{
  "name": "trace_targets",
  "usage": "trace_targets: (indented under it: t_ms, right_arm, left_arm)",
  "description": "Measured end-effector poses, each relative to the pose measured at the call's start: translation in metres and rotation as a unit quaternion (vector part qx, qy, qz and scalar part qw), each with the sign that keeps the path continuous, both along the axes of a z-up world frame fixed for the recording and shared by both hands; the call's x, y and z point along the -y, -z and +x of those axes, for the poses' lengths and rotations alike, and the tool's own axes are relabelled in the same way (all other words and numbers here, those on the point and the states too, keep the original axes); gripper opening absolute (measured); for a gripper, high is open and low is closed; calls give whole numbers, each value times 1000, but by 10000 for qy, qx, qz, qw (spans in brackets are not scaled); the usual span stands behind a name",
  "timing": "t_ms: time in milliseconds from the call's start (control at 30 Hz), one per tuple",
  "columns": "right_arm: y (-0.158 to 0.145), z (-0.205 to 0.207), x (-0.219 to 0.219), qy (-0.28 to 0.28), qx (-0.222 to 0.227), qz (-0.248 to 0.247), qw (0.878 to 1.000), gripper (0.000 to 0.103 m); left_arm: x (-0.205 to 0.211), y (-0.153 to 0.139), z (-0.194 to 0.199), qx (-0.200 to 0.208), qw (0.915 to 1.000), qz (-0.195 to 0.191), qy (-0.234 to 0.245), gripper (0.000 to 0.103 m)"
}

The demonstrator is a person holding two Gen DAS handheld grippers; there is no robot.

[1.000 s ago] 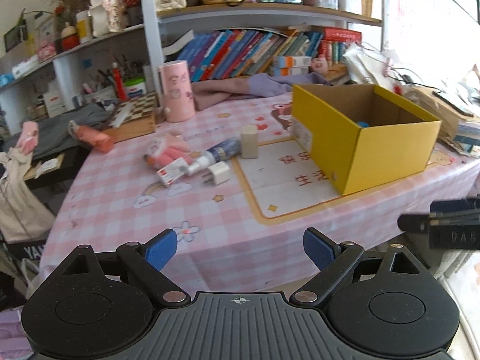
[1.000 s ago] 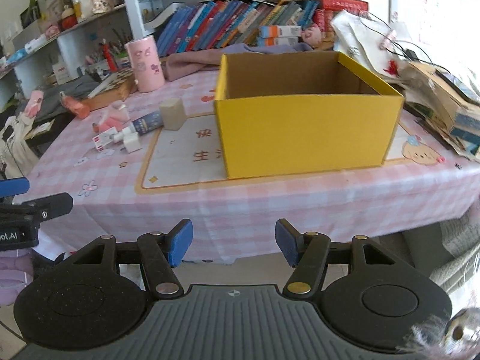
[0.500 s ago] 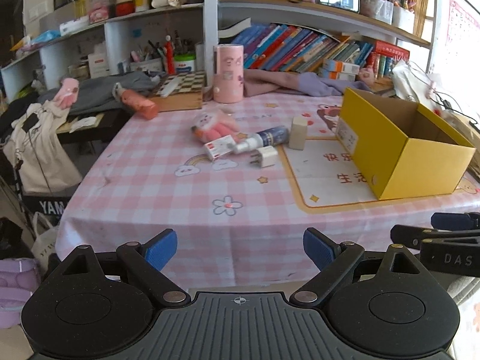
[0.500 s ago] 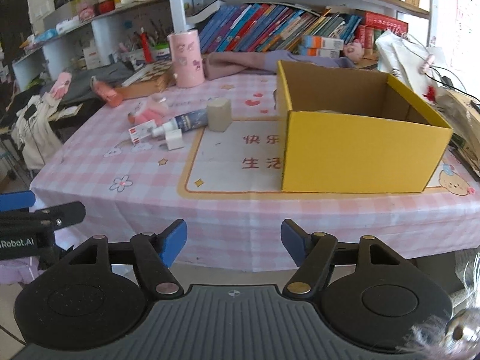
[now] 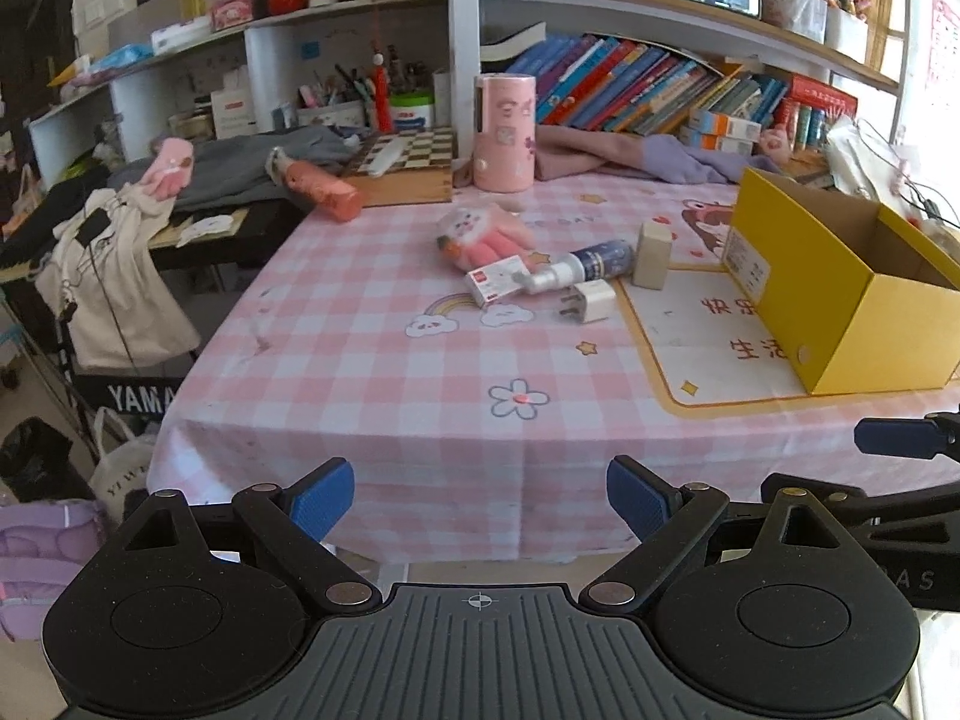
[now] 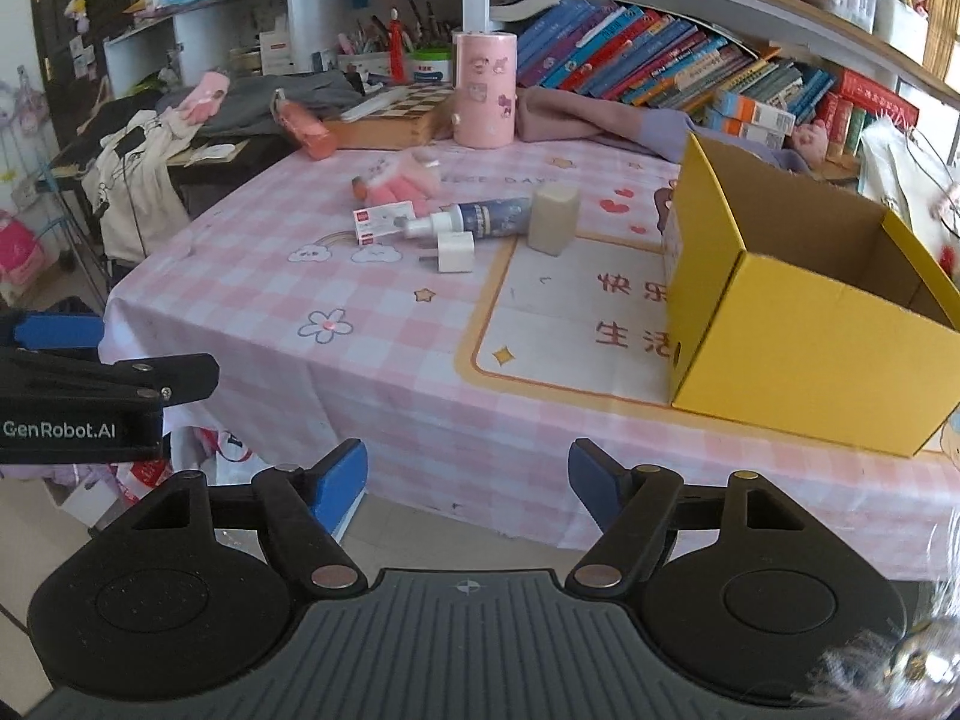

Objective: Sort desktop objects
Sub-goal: 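Move both tools toward the tube and cream block on the table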

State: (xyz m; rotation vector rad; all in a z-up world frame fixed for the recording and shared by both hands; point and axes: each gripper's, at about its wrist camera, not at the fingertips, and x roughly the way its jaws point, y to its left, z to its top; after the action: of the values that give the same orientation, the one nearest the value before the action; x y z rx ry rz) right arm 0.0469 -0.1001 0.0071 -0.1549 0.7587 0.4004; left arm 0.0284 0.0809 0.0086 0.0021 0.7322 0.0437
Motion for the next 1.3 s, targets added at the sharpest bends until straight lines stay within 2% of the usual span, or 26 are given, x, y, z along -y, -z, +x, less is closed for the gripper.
trace_targets:
  t_ms: [433,733,933,1100,1300]
  right_arm:
    - [2,25,1,126,-23,51,9999,72]
    - [1,62,2,132,91,2,9999,72]
    - [-6,89,-2,131,487,-86,9987,72]
    - [-11,121,-4,188,581,-39,9981,72]
    - [-13,159,-3,345,490,22,9982,72]
  left_arm:
    - [3,3,21,-75,9999,58,104,94]
    - [11,5,48,11,9998,16,212,94]
    - [16,8,77,-11,9998,-52,209,94]
    - [21,11,104,12,9998,-50,200,93]
    - [30,16,135,20,9998,58,189,92]
